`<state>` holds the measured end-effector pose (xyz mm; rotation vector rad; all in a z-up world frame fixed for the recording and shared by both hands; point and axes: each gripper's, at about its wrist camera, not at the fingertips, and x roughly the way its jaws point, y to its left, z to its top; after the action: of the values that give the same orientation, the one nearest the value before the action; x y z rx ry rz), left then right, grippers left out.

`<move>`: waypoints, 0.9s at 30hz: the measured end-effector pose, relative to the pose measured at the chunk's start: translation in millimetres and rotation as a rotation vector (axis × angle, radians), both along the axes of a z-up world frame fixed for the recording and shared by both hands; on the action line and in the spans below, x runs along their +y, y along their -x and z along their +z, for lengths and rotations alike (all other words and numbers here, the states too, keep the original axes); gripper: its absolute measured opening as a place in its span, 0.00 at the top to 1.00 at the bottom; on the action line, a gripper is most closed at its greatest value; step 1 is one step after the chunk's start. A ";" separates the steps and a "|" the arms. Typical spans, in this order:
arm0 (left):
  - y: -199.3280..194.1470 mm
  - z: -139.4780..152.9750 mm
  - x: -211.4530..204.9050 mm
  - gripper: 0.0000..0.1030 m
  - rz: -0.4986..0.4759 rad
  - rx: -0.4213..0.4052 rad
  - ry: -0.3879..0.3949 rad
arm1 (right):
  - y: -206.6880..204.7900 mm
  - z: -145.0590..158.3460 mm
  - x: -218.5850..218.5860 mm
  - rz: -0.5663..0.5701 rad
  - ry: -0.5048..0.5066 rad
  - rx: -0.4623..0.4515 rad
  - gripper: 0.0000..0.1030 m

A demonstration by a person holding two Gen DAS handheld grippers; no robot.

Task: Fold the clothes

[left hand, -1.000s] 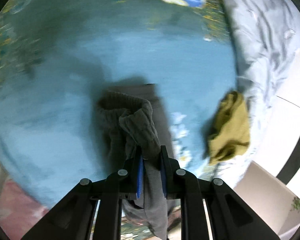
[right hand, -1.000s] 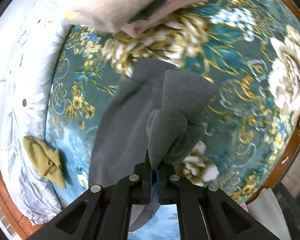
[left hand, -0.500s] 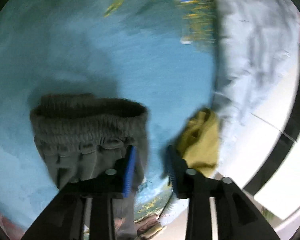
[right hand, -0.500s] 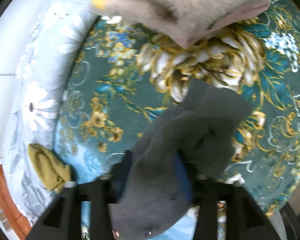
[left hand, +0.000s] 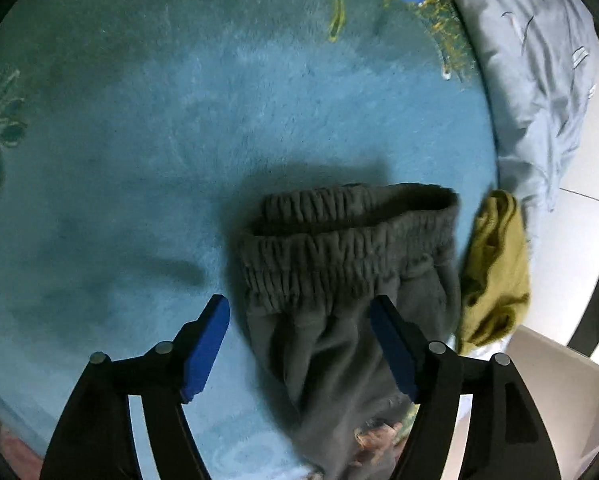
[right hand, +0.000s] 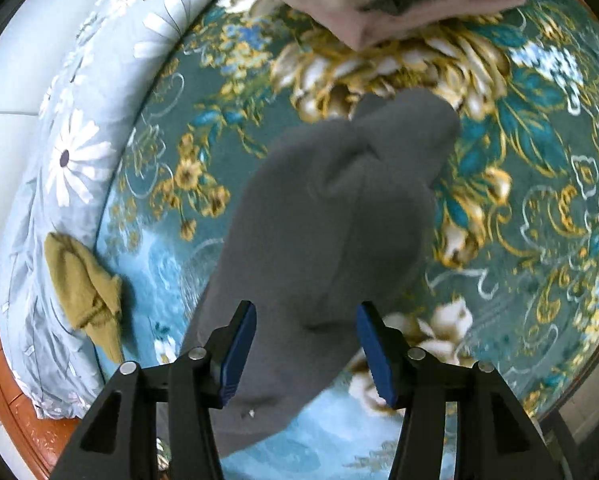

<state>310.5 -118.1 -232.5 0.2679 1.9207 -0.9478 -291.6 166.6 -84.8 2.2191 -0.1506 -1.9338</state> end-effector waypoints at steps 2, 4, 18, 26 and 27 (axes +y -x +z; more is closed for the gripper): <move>5.6 0.2 -5.3 0.18 0.008 -0.006 0.016 | -3.6 4.1 4.4 0.003 0.002 0.002 0.45; 9.5 -1.2 -8.7 0.18 0.006 -0.023 0.011 | -4.7 9.2 9.5 0.007 -0.003 0.009 0.45; -44.9 52.2 13.4 0.69 0.104 0.021 0.152 | -19.5 17.8 29.0 0.006 0.019 0.000 0.45; -124.3 44.4 40.1 0.64 0.225 -0.112 -0.006 | -27.5 -2.0 41.0 -0.012 0.061 -0.028 0.45; -126.2 41.3 45.2 0.62 0.238 -0.114 -0.035 | -29.1 -6.9 39.4 -0.014 0.068 -0.037 0.45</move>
<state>436.7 -72.9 -191.2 0.1075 1.8184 -0.7262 -262.5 206.1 -91.7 2.2164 -0.2339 -1.8662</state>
